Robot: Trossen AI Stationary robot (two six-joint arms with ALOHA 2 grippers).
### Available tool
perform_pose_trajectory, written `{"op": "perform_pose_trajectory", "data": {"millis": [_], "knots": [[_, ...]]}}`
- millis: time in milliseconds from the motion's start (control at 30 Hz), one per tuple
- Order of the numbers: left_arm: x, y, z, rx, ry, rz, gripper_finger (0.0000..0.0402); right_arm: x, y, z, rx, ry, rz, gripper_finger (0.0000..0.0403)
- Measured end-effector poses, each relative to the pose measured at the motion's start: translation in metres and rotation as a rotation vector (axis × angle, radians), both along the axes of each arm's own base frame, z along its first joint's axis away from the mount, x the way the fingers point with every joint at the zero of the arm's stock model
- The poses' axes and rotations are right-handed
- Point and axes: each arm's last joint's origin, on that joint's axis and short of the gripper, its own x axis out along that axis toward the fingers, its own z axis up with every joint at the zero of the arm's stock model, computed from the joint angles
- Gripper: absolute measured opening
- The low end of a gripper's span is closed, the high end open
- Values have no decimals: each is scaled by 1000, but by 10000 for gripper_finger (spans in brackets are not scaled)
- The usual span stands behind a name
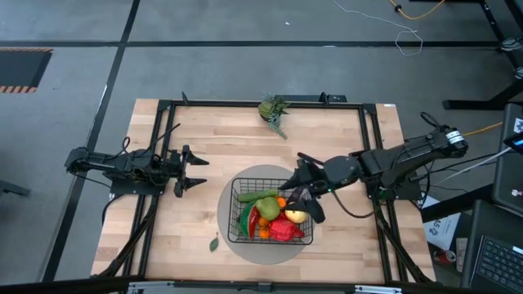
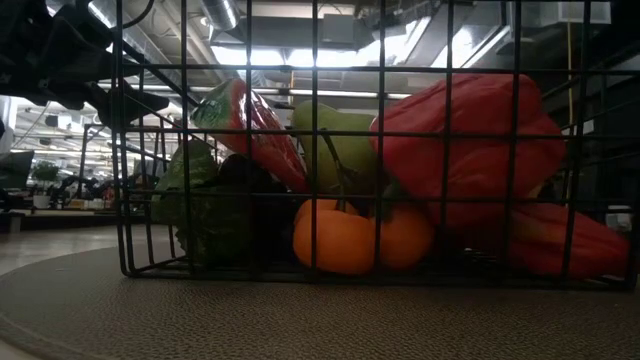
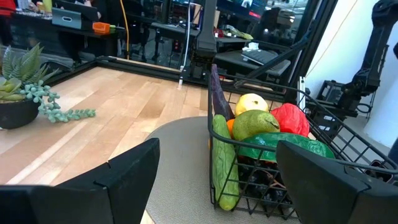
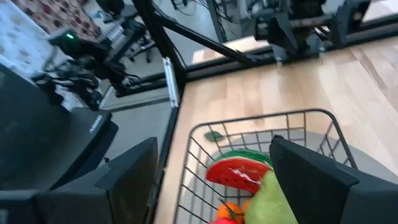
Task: Build produce basket
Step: Return to Home Position
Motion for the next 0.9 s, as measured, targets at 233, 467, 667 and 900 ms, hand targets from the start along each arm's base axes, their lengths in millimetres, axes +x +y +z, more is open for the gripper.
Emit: {"op": "perform_pose_trajectory", "data": {"millis": [233, 467, 667, 900], "knots": [[0, 0, 0, 0, 0, 0, 315, -23, -2, 24, 30, -85, 17, 307], [0, 0, 0, 0, 0, 0, 315, -55, -12, 45, -50, -213, 1, 308], [0, 0, 0, 0, -1, 0, 315, -92, -31, 30, -75, -399, -76, 308], [0, 0, 0, 0, 0, 0, 315, -119, -47, 2, -139, -673, 23, 308]]}}
